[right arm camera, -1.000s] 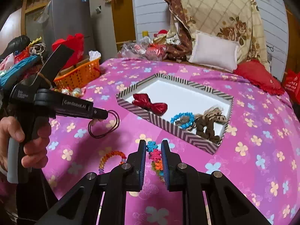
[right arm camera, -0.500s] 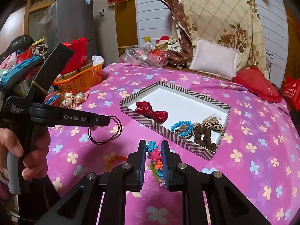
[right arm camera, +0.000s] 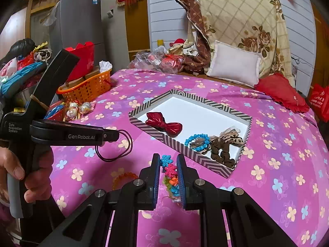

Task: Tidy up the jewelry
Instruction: 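Carry the hair tie and teal beaded strand over the white tray with both tools, then open both tools to drop the hair tie and beaded strand into the tray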

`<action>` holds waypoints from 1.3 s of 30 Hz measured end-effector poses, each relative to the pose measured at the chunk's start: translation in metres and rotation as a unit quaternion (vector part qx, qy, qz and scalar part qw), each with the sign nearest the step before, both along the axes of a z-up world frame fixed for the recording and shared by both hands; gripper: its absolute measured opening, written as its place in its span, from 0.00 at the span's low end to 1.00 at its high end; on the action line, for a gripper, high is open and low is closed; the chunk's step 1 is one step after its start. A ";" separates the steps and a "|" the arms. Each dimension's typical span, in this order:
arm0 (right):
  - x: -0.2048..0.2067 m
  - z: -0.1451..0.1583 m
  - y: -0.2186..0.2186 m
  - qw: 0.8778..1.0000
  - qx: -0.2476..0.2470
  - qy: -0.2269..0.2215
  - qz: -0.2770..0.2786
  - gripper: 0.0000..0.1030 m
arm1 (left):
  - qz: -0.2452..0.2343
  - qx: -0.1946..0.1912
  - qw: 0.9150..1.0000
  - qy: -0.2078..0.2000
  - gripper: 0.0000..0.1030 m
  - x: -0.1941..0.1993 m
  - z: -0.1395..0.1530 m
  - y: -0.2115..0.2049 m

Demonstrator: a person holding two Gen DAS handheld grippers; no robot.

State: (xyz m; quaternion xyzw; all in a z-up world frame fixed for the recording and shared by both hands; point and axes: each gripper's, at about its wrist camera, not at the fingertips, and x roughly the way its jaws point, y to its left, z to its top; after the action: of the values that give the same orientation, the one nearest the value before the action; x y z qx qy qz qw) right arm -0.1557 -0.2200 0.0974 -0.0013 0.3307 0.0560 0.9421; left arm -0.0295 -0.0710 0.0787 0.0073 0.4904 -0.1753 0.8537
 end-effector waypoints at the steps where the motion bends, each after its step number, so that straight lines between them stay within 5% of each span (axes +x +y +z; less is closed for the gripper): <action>1: 0.002 0.000 -0.001 1.000 0.000 0.001 0.000 0.15 | 0.000 0.000 1.000 0.000 0.33 0.000 0.000 0.000; 28: 0.100 0.010 -0.049 0.999 0.018 0.006 -0.026 0.15 | -0.012 0.015 1.000 -0.007 0.33 0.076 0.001 -0.057; 39: 0.162 -0.036 -0.056 0.995 0.082 0.047 -0.037 0.15 | 0.008 0.027 0.999 0.018 0.33 0.131 -0.030 -0.080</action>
State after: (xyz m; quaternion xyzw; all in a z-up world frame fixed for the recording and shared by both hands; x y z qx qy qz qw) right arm 0.0064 -0.2763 0.0614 0.0906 0.3687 0.0481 0.9239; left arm 0.1012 -0.1510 0.0488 0.0233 0.5107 -0.1552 0.8453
